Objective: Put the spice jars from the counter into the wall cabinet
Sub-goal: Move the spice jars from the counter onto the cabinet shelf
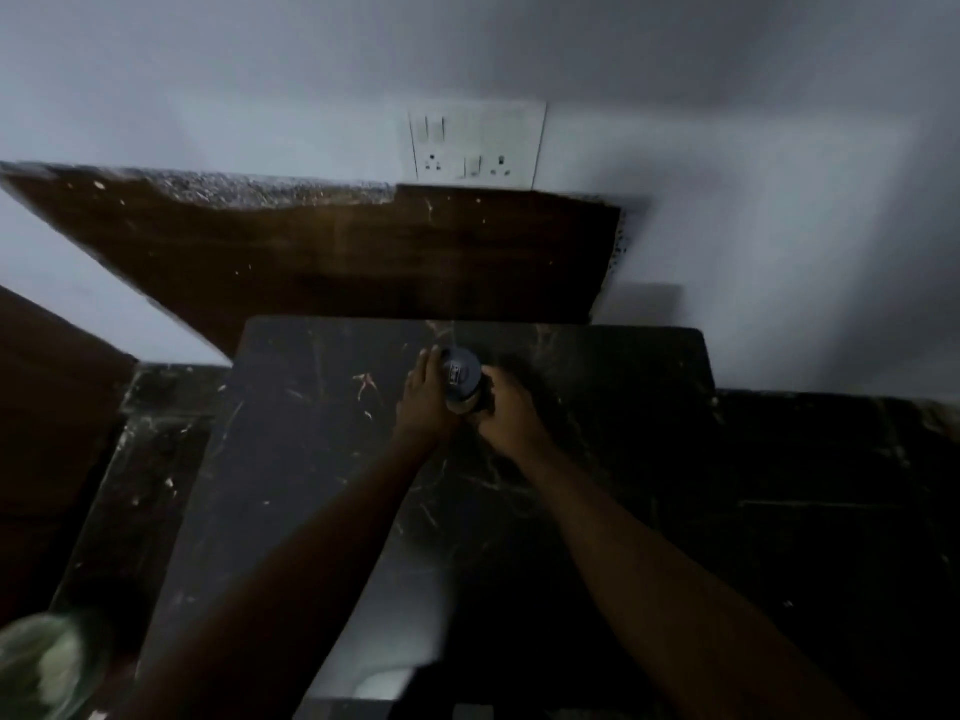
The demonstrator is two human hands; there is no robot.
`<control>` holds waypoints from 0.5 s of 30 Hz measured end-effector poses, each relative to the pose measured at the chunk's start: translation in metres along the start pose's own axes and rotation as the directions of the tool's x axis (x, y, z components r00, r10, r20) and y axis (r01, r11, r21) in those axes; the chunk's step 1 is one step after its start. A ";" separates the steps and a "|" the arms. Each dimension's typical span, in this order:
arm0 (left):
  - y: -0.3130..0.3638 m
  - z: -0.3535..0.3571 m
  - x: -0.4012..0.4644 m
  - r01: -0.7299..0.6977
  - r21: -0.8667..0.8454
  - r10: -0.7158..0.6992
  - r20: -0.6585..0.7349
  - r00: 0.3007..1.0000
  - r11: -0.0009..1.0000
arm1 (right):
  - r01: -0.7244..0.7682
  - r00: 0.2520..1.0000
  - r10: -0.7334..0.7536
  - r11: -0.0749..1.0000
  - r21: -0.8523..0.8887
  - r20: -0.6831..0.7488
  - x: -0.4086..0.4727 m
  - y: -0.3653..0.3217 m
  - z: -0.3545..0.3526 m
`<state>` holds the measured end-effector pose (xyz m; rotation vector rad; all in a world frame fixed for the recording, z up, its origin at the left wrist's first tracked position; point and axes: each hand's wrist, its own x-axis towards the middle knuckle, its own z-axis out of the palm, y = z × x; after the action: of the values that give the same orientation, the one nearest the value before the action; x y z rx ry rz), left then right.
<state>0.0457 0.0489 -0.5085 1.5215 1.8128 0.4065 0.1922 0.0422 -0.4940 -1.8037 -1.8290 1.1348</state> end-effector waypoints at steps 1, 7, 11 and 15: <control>-0.004 0.001 0.008 -0.014 0.010 0.014 0.018 1.000 1.000 | 0.005 1.000 -0.005 1.000 0.004 -0.013 0.005 0.001 0.006; -0.018 0.013 0.033 -0.109 0.063 0.110 -0.017 0.994 0.992 | -0.058 0.998 0.059 0.997 0.043 -0.018 0.028 0.004 0.031; -0.021 0.015 0.035 -0.160 -0.001 0.160 -0.036 0.986 0.987 | -0.083 0.996 0.083 0.996 0.025 -0.023 0.032 0.009 0.037; -0.024 0.014 0.024 -0.210 -0.118 0.208 -0.026 0.978 0.971 | -0.017 0.998 0.015 0.999 -0.037 -0.056 0.014 0.017 0.028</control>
<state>0.0371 0.0627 -0.5412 1.6333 1.6127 0.6177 0.1820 0.0453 -0.5282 -1.8544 -1.8189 1.0517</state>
